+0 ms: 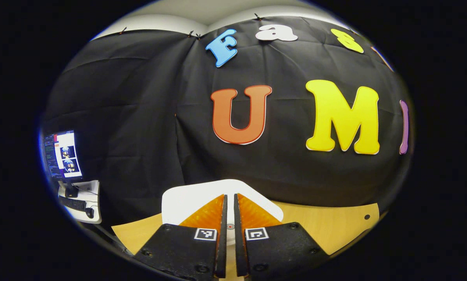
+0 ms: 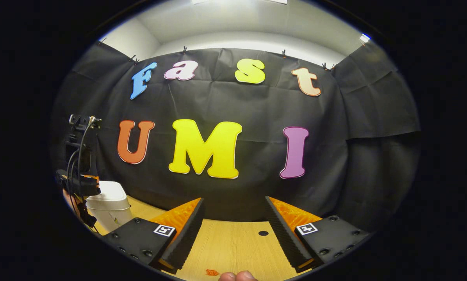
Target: Press the lid of the desktop garbage bin to open it, pick up the crumpled paper on the desktop and throw it into the bin, then pick up the pop can on the desktop and drop it into the bin, and finally close the garbage bin lid.
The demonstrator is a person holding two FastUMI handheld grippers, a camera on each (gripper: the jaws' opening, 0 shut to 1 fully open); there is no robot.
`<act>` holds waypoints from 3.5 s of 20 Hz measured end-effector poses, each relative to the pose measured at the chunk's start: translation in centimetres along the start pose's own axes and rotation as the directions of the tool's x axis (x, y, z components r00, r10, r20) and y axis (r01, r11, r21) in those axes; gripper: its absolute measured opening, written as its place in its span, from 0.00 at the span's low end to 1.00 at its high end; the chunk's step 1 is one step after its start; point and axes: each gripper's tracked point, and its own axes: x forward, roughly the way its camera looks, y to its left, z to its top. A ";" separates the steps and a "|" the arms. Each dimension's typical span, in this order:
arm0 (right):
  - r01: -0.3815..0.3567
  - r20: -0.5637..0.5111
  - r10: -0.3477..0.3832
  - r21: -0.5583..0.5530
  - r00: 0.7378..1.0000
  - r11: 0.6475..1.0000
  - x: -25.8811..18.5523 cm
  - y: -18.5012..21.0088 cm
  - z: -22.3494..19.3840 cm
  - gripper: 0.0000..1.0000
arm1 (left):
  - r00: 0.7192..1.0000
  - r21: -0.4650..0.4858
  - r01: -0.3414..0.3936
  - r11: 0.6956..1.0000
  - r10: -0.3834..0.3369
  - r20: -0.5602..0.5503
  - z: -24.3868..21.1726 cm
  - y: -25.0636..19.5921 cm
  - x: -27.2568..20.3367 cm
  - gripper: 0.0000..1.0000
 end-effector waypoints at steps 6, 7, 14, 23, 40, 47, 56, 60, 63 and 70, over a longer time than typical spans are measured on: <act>0.021 -0.023 -0.021 0.012 1.000 1.000 0.3 -0.8 -0.7 0.96 | 0.997 -0.019 -0.021 1.000 0.020 -0.077 -2.4 0.1 1.0 0.03; 0.023 -0.022 -0.023 0.013 0.999 1.000 0.3 -0.9 -0.8 0.96 | 0.995 -0.026 -0.013 1.000 0.010 -0.098 -3.2 -0.1 1.2 0.03; 0.030 -0.043 -0.028 0.043 0.999 0.999 0.5 -0.9 -1.7 0.96 | 0.989 -0.012 -0.054 0.998 0.052 -0.136 -4.5 0.0 1.0 0.04; 0.058 -0.015 -0.057 0.045 0.998 0.997 0.5 -2.3 -1.0 0.96 | 1.000 -0.021 -0.003 1.000 0.004 0.020 0.7 -0.6 -0.1 0.03; 0.036 0.012 -0.037 0.077 0.999 0.996 -1.9 -0.7 -0.8 0.92 | 0.918 0.143 0.269 0.952 -0.299 0.262 8.4 -4.4 -8.8 0.85; -0.058 -0.065 0.063 0.075 0.996 0.996 -2.7 1.5 -4.8 0.96 | 0.878 0.139 0.395 0.908 -0.418 0.234 6.1 -5.8 -11.4 0.99; -0.156 -0.334 0.176 0.085 0.926 0.984 -3.4 3.1 -17.3 0.96 | 0.870 0.128 0.477 0.870 -0.488 0.070 -0.9 -5.9 -15.1 1.00; -0.245 -0.411 0.267 0.106 0.872 0.964 -3.6 5.2 -22.6 0.96 | 0.877 0.124 0.473 0.872 -0.479 0.022 -2.6 -5.4 -16.7 1.00; -0.269 -0.487 0.279 0.093 0.827 0.959 -3.5 5.6 -26.8 0.96 | 0.885 0.127 0.461 0.878 -0.465 0.001 -3.2 -4.7 -17.7 1.00; -0.309 -0.612 0.289 0.076 0.736 0.948 -1.6 5.9 -34.9 0.93 | 0.913 0.138 0.405 0.904 -0.407 -0.009 -2.7 -2.4 -18.4 1.00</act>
